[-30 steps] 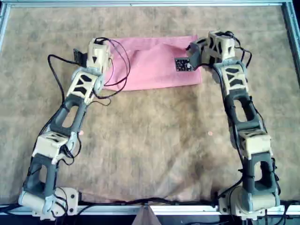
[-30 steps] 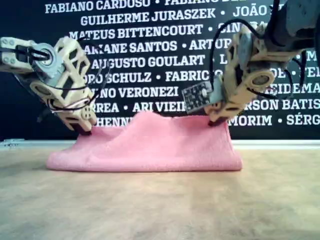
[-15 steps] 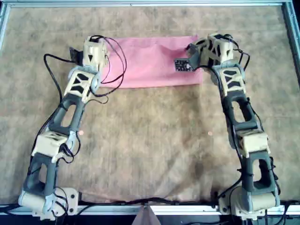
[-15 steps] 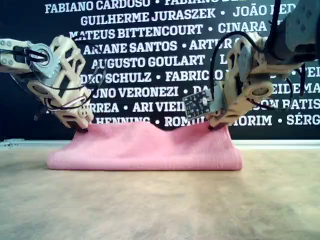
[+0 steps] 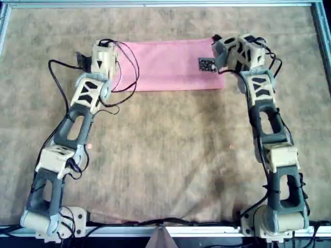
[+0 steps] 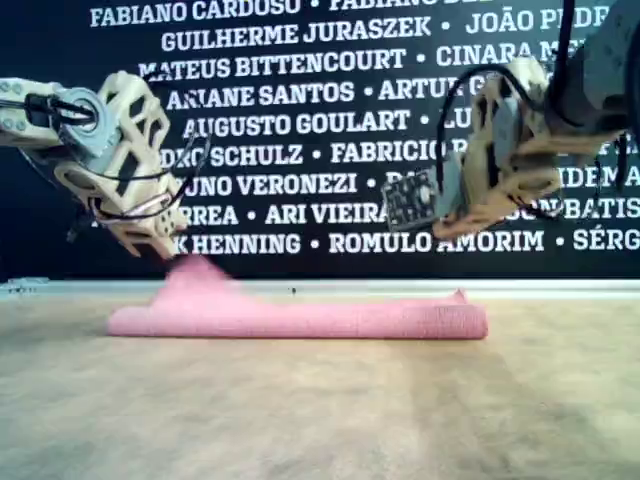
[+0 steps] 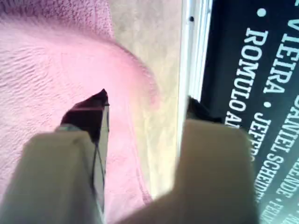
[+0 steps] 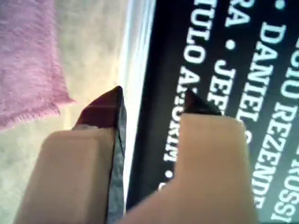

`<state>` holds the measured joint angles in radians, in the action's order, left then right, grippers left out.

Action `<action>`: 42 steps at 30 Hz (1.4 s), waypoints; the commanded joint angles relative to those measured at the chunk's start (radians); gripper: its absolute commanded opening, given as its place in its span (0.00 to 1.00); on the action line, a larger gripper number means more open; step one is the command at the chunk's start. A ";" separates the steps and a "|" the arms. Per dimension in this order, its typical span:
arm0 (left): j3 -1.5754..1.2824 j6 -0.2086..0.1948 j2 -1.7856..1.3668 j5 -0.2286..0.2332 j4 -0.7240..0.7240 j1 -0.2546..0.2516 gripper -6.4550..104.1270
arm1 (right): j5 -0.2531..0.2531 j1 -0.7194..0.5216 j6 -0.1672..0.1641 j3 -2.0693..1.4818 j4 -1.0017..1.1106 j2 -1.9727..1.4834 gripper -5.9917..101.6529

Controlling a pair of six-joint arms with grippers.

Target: Fold a cloth

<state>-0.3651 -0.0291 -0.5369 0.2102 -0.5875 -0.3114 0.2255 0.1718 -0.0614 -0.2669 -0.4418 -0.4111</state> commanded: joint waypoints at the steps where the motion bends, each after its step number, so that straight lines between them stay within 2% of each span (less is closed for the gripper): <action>1: 0.072 0.002 -0.017 0.006 0.018 0.018 0.63 | 0.008 0.000 0.003 0.071 0.049 -0.063 0.57; 8: 0.055 0.002 -0.031 0.009 -0.009 0.021 0.63 | 0.008 -0.009 0.003 0.089 0.028 -0.086 0.57; 11: 0.055 0.003 -0.071 0.014 -0.089 0.023 0.63 | 0.008 -0.009 0.003 0.067 -0.133 -0.183 0.57; 15: 0.054 -0.011 -0.281 0.043 -0.362 0.006 0.63 | 0.008 -0.006 0.003 0.071 -0.535 -0.379 0.58; 20: 0.060 -0.026 -0.543 0.044 -0.785 0.006 0.63 | 0.008 -0.006 0.006 0.092 -0.992 -0.574 0.58; 21: 0.055 -0.049 -0.603 0.035 -0.882 0.006 0.63 | 0.008 -0.002 0.006 0.086 -1.074 -0.609 0.58; 23: 0.051 -0.130 -0.698 0.032 -1.031 0.006 0.63 | 0.009 0.003 0.018 0.063 -1.184 -0.669 0.58; 25: 0.021 -0.213 -0.779 0.044 -1.025 0.021 0.63 | 0.009 -0.003 0.055 0.055 -1.175 -0.723 0.58; 27: -0.034 -0.252 -0.884 0.046 -0.997 0.023 0.63 | 0.009 -0.009 0.101 0.034 -1.164 -0.811 0.58; 28: -0.078 -0.253 -0.940 0.046 -0.997 0.015 0.63 | 0.009 -0.009 0.118 0.009 -1.164 -0.868 0.58; 31: -0.282 -0.261 -1.118 0.031 -1.000 0.008 0.63 | 0.009 -0.002 0.127 -0.140 -1.164 -1.062 0.58; 39: -0.957 -0.259 -1.832 0.028 -0.971 0.006 0.63 | 0.008 -0.008 0.110 -0.807 -1.126 -1.655 0.59; 42: -1.160 -0.253 -2.074 0.028 -0.873 0.006 0.63 | 0.005 -0.008 0.110 -1.049 -0.996 -1.836 0.59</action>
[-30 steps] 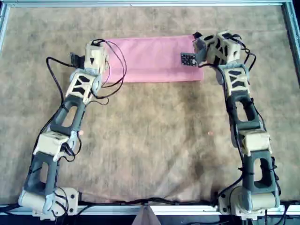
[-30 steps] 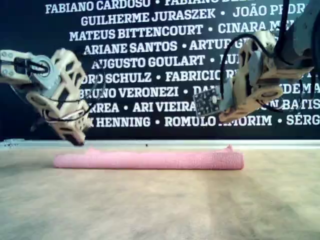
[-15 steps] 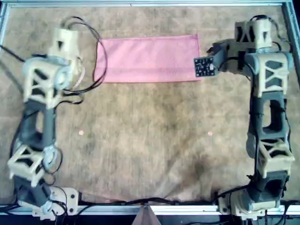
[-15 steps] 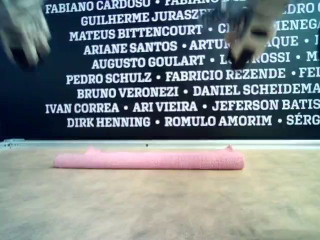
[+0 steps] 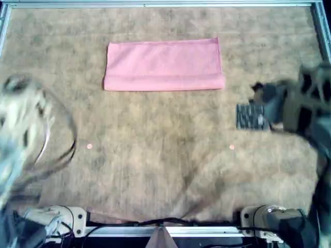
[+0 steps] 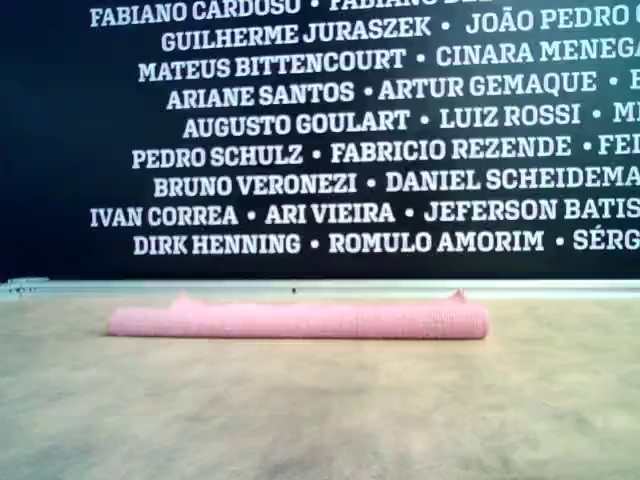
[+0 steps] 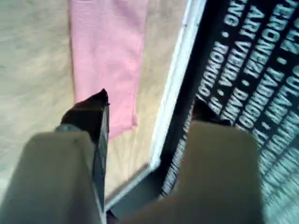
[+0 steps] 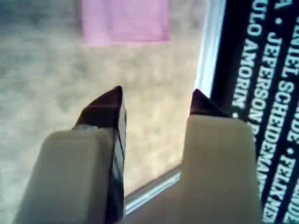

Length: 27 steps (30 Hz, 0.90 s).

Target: Fold a cloth

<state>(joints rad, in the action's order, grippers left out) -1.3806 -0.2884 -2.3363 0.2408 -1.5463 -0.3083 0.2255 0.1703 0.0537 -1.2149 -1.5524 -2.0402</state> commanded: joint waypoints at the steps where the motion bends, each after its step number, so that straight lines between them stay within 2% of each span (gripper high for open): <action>1: -0.218 0.006 -0.344 -0.003 0.138 0.003 0.63 | -0.005 -0.006 -0.005 -0.176 0.184 -0.264 0.59; 7: -0.678 0.008 -0.670 -0.003 0.538 0.005 0.63 | -0.009 -0.008 -0.005 -0.676 0.658 -0.529 0.59; 13: -1.085 0.008 -0.732 -0.003 0.874 0.008 0.63 | -0.011 -0.021 -0.005 -1.100 1.054 -0.663 0.59; 21: -1.394 0.009 -0.730 -0.005 1.249 0.005 0.63 | -0.005 -0.218 -0.005 -1.470 1.493 -0.715 0.59; 22: -1.427 0.017 -0.730 -0.005 1.279 0.005 0.63 | 0.003 -0.227 -0.005 -1.508 1.531 -0.715 0.58; 24: -1.497 0.061 -0.730 -0.006 1.325 0.005 0.63 | 0.005 -0.229 -0.003 -1.582 1.586 -0.715 0.58; 27: -1.606 0.172 -0.730 -0.006 1.367 0.005 0.63 | -0.006 -0.222 -0.002 -1.672 1.606 -0.715 0.58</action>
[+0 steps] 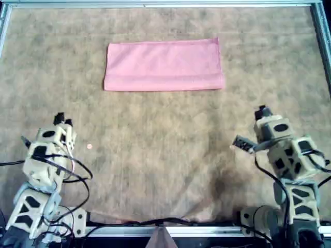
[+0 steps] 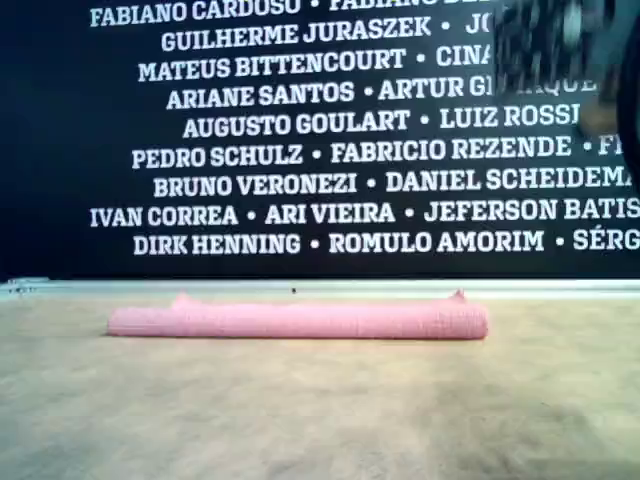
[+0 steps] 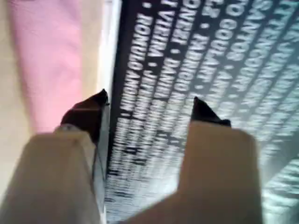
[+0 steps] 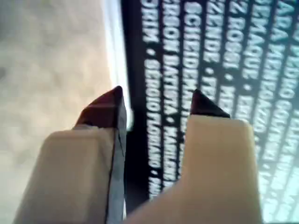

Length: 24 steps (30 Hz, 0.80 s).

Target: Fold a cloth

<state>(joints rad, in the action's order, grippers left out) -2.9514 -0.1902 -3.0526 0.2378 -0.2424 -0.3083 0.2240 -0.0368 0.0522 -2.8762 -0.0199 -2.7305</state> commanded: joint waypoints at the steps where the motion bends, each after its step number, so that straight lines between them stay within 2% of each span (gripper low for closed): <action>1: -0.054 0.112 -0.014 -0.003 0.067 0.005 0.63 | -0.006 -0.025 0.014 -0.034 0.083 -0.026 0.58; 3: -0.060 0.169 -0.015 0.000 0.066 0.006 0.62 | -0.006 -0.025 0.015 -0.058 0.083 -0.026 0.58; 4: -0.060 0.179 -0.017 0.000 0.067 0.006 0.62 | -0.003 -0.025 0.015 -0.071 0.083 -0.026 0.58; 8: -0.060 0.181 -0.017 0.000 0.066 0.005 0.63 | 0.008 -0.020 0.002 -0.086 0.064 -0.021 0.58; 17: -0.058 0.196 -0.014 -0.003 0.063 0.002 0.63 | 0.011 -0.003 0.000 -0.049 0.051 0.060 0.59; 24: 0.064 0.183 0.170 0.002 0.060 0.005 0.64 | 0.012 -0.002 0.000 0.319 -0.135 0.474 0.59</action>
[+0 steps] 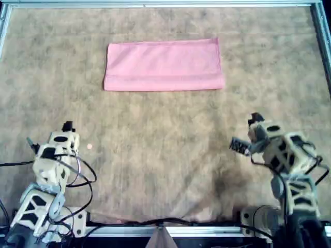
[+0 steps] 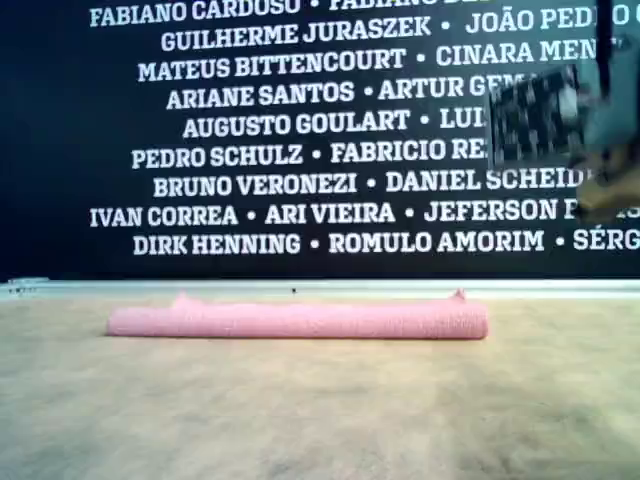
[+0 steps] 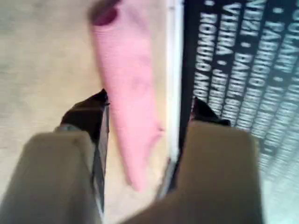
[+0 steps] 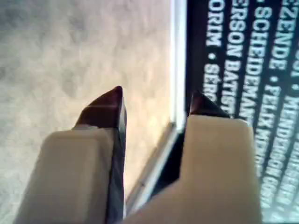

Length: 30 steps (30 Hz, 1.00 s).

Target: Fold a cloth

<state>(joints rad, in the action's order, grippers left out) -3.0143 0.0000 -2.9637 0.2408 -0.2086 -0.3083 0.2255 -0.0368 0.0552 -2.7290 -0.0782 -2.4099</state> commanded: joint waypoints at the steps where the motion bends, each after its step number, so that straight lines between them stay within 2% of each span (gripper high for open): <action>1: 0.170 -0.009 0.140 -0.003 0.026 0.005 0.64 | 0.011 -0.002 -0.003 0.238 -0.106 0.229 0.59; 4: 0.325 -0.009 0.357 -0.003 0.026 0.003 0.70 | 0.011 0.029 -0.003 0.420 -0.179 0.436 0.63; 8: 0.538 -0.011 0.698 -0.003 0.026 0.003 0.88 | 0.009 0.117 -0.003 0.595 -0.239 0.624 0.77; 11: 0.695 -0.011 0.922 -0.003 0.026 0.003 0.96 | 0.008 0.155 -0.002 0.701 -0.261 0.739 0.86; 14: 0.831 -0.011 1.091 -0.003 0.026 0.003 0.97 | 0.003 0.164 0.002 0.799 -0.265 0.854 0.90; 24: 1.146 -0.012 1.417 -0.005 0.026 0.000 0.97 | -0.011 0.164 -0.002 1.057 -0.296 1.126 0.91; 30: 1.220 -0.025 1.519 -0.006 0.026 -0.049 0.97 | -0.011 0.166 -0.002 1.308 -0.474 1.266 0.91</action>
<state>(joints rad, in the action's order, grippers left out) -1.8822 -0.0107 -1.4404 0.2378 -0.2086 -0.3221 0.2224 0.1227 0.0568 -1.5524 -0.4755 -1.1520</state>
